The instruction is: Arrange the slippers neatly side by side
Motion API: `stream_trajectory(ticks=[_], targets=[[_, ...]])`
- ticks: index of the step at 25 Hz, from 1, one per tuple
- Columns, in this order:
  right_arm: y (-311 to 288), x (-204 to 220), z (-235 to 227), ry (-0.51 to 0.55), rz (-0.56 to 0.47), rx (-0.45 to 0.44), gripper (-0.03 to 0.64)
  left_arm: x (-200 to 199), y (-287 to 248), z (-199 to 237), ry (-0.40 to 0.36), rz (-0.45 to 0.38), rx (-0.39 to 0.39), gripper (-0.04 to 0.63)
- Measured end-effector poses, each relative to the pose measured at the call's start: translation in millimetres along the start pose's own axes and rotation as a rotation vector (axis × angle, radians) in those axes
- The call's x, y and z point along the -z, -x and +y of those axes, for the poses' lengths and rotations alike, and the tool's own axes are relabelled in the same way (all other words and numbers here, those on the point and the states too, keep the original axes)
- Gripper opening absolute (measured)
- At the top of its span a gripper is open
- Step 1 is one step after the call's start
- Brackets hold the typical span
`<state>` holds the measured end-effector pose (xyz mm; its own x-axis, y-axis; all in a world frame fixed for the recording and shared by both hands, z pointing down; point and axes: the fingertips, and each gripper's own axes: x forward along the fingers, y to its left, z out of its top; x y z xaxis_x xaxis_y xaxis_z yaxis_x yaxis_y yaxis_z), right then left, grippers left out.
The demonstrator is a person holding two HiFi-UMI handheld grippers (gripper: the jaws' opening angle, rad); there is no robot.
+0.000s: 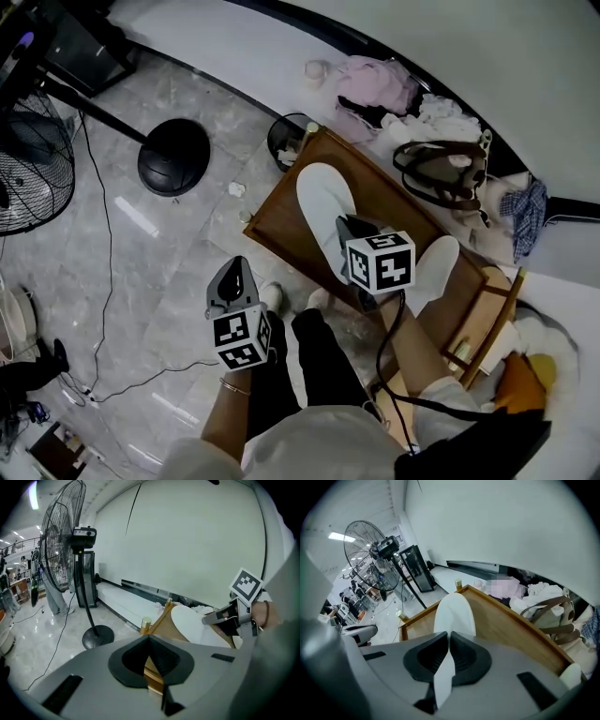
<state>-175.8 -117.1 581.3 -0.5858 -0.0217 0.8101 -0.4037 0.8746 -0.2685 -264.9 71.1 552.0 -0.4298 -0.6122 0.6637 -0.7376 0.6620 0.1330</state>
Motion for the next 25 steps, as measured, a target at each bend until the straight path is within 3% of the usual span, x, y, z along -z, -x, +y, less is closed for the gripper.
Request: stream_trajectory(ticks=[11,25], targets=[[46,-3,-21,-0.188,-0.097,0.092,0.043,-24,-3,-24,-0.08,-0.021,0.107,0.008],[118,35,-84,-0.478,-0.216,0.27,0.043,-57,-20,-105,-0.257,-0.021,0.32,0.008]])
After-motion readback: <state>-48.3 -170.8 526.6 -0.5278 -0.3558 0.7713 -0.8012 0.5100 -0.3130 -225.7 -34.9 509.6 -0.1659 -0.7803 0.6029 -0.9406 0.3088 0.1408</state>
